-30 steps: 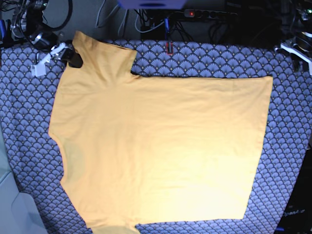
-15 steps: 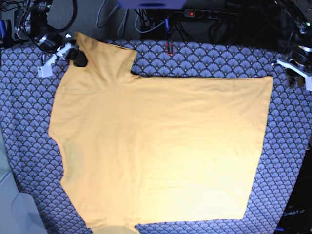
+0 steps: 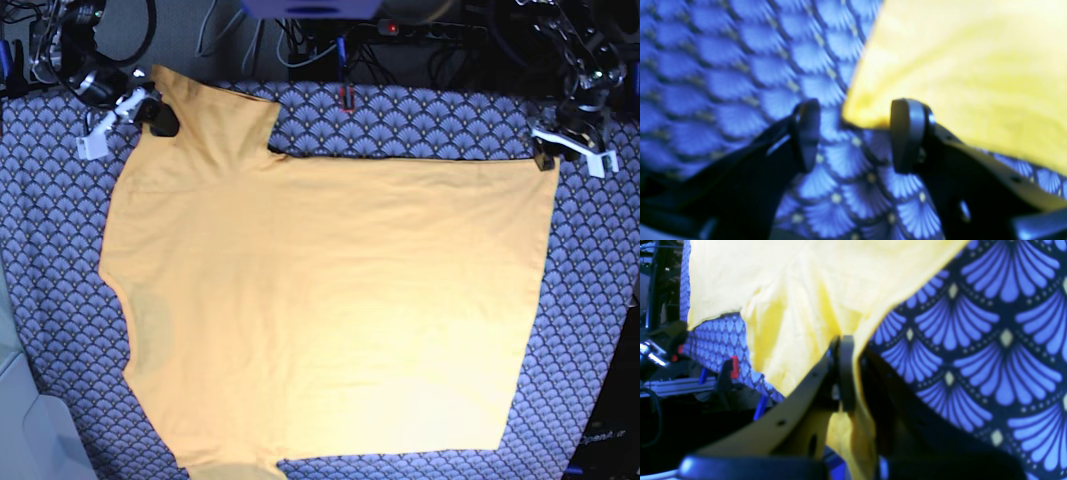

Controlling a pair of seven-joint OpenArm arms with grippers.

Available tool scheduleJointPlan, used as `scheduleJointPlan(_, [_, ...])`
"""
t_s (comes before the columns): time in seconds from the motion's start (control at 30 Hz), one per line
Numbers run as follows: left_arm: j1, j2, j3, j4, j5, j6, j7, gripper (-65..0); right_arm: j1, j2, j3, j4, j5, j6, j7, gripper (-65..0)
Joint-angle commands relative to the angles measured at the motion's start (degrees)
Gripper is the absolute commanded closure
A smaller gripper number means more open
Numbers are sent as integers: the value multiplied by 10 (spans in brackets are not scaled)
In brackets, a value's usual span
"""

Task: Fold the T-shirt properly
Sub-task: 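Lower the left gripper and pinch the opposite corner of that edge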

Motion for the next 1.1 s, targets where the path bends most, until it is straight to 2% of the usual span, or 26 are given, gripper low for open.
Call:
scheduleJointPlan(0.0, [-11, -8, 1, -5, -3, -1, -13, -323, -10, 4, -2, -5, -59, -7, -49, 0])
scheduleJointPlan(0.17, [-24, -8, 6, -59, -5, -1, -14, -323, -10, 5, -2, -5, -59, -7, -49, 0])
scheduleJointPlan(0.33, [-24, -8, 6, -66, -6, -1, -13, -313, -9, 5, -2, -5, -59, -7, -49, 0])
scheduleJointPlan(0.4, [-24, -8, 6, -66, -6, -1, -10, -247, -9, 5, -2, -5, -59, -7, -49, 0])
scheduleJointPlan(0.53, [-22, -8, 7, -62, -6, -1, -6, 0, -9, 5, -2, -5, -59, -7, -49, 0])
scheduleJointPlan(0.67, [-24, -12, 6, -62, -6, -1, 50, 0, -9, 5, -1, -1, -59, -7, -49, 0])
scheduleJointPlan(0.83, [-29, -9, 2, -9, -6, -1, 87, 0, -5, 16, -1, 7, -58, -7, -50, 0])
scheduleJointPlan(1.07, [-29, -8, 2, 106, -6, -1, 147, 0, -14, 25, -2, 138, -58, -7, -50, 0])
